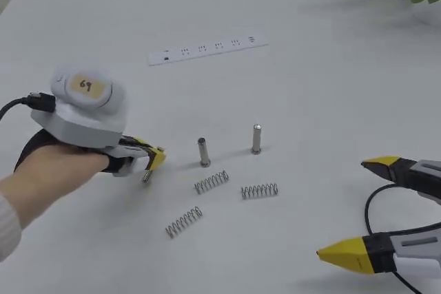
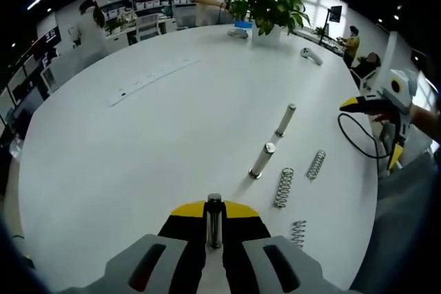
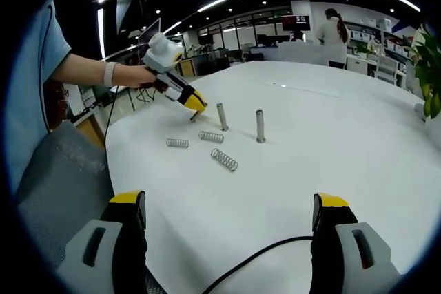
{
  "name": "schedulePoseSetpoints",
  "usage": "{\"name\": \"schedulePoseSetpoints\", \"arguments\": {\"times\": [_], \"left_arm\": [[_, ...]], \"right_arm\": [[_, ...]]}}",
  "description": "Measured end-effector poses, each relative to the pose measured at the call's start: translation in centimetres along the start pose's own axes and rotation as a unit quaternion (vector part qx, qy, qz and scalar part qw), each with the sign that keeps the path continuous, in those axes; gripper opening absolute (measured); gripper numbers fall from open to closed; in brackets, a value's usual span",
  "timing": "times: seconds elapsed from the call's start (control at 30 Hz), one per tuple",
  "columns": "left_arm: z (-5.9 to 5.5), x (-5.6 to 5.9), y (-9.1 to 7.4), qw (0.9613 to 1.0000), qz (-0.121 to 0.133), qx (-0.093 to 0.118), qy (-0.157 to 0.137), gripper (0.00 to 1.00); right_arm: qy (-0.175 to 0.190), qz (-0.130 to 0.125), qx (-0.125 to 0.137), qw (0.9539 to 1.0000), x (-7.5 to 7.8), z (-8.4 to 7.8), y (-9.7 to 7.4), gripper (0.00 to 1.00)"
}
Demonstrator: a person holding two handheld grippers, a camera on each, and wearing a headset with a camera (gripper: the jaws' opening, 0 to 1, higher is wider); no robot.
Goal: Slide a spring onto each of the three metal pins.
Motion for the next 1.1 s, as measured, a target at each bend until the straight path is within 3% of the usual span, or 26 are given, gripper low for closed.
{"name": "schedulePoseSetpoints", "arguments": {"times": [0.3, 0.57, 1.1], "left_arm": [[-0.4, 0.2, -1.0, 0.9996, 0.003, 0.020, -0.018, 0.00], [-0.2, 0.2, -1.3, 0.9995, 0.007, 0.026, -0.017, 0.00], [-0.5, 0.4, -1.6, 0.9996, 0.007, 0.022, -0.016, 0.00]], "right_arm": [[-0.002, 0.002, -0.002, 1.0000, -0.1, -0.1, 0.0, 1.00], [-0.003, 0.002, -0.002, 1.0000, -0.2, -0.1, 0.1, 1.00], [-0.002, 0.001, -0.002, 1.0000, -0.3, -0.3, 0.0, 1.00]]}}
Point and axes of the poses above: the centre of the closed fingertips' face, and the gripper's own axes: y roughly forward along the fingers, x roughly to its right, z roughly out of its top, the point moved 7 cm from there along -y, roughly backward along the fingers, and after that the axes turned 10 degrees about -z, right-handed, at the moved point
